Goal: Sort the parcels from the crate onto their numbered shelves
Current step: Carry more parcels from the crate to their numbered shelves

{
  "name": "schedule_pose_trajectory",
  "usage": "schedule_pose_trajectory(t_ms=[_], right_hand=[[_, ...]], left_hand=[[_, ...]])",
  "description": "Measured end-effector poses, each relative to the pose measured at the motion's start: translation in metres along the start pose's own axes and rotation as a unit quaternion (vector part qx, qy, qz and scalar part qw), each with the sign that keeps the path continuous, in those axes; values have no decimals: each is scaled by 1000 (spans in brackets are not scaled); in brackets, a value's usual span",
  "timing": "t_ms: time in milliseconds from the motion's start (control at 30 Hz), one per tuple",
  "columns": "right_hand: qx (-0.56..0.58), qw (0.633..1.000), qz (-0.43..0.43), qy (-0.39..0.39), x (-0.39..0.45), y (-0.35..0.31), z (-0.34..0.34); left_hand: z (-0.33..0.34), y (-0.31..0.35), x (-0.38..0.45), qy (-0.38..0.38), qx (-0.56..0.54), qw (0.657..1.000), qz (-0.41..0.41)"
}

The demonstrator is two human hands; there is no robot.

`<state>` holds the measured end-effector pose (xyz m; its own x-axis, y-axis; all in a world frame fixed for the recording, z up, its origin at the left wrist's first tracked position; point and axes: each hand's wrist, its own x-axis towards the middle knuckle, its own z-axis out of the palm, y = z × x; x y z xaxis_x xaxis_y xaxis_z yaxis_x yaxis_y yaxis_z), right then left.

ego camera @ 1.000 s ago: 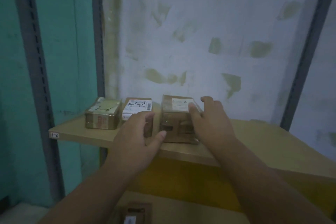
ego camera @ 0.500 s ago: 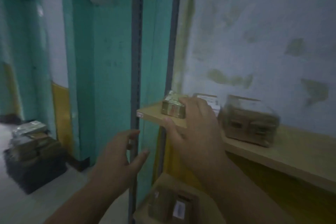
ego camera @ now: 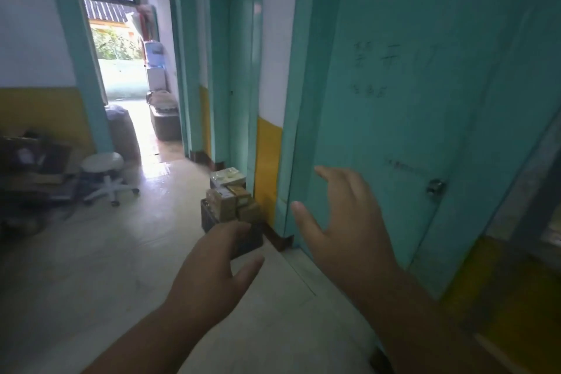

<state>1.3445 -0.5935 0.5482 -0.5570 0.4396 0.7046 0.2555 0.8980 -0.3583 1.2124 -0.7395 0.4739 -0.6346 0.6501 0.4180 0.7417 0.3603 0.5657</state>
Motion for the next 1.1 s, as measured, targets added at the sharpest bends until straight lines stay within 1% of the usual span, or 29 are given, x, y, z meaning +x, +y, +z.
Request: schedule_pose_trajectory(t_ms=[133, 300, 400, 500, 633, 733, 867, 1000, 1100], right_hand=[[5, 1000, -6, -23, 41, 6, 72], [33, 999, -7, -41, 109, 29, 174], [58, 996, -3, -73, 159, 38, 238], [68, 993, -21, -95, 212, 38, 301], [80, 988, -27, -128, 270, 29, 396], [84, 984, -20, -155, 304, 25, 464], [72, 987, -3, -142, 359, 27, 542], [42, 991, 47, -115, 414, 46, 584], [1, 992, 79, -94, 447, 76, 618]], left_hand=[[13, -64, 46, 13, -9, 999, -45], [33, -144, 125, 7, 7, 996, -91], [31, -188, 176, 1, 32, 992, -122], [27, -232, 222, 0, 48, 987, -153], [27, -308, 281, -9, 54, 982, -181], [27, -371, 334, -15, 63, 983, -173], [29, -449, 430, -32, 69, 987, -141], [46, -486, 524, -103, 66, 987, -103], [75, -514, 593, -152, 52, 985, -67]])
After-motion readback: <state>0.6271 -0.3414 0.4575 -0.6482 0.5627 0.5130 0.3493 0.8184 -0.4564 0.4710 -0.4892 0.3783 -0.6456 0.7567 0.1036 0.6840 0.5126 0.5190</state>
